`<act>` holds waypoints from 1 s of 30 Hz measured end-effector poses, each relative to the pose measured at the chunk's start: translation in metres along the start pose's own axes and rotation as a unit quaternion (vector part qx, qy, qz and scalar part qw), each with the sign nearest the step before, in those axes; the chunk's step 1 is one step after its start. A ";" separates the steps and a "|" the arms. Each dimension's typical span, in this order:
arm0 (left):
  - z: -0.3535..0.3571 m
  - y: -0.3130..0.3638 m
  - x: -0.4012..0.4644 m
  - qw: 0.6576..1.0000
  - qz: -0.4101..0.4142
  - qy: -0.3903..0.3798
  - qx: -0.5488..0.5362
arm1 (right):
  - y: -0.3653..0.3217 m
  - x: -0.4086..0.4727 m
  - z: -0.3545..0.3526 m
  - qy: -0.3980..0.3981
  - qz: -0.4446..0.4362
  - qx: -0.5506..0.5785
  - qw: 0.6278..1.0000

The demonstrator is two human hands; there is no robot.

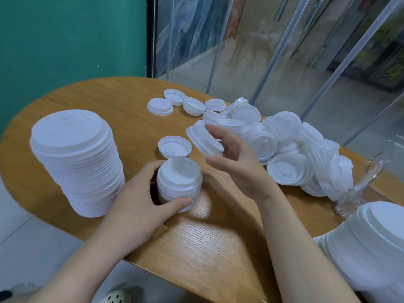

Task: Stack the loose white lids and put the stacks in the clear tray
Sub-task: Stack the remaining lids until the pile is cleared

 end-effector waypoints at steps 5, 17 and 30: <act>0.003 -0.001 0.001 1.000 -0.010 0.008 -0.002 | -0.005 -0.003 0.018 -0.109 0.028 -0.029 0.993; 0.005 -0.002 0.001 1.000 -0.011 0.010 -0.002 | 0.003 -0.003 0.031 -0.142 0.059 -0.117 0.981; 0.007 -0.003 0.000 0.999 -0.023 0.008 -0.030 | 0.010 -0.001 0.035 -0.141 0.066 -0.063 0.986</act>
Point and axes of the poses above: each hand's wrist, its own x-axis towards the middle knuckle, its own z-axis out of the palm, y = z × x, the point moved 3 cm from there along x, towards the middle knuckle, and after that the axes turned 8 degrees about z, right-handed, at the moved point
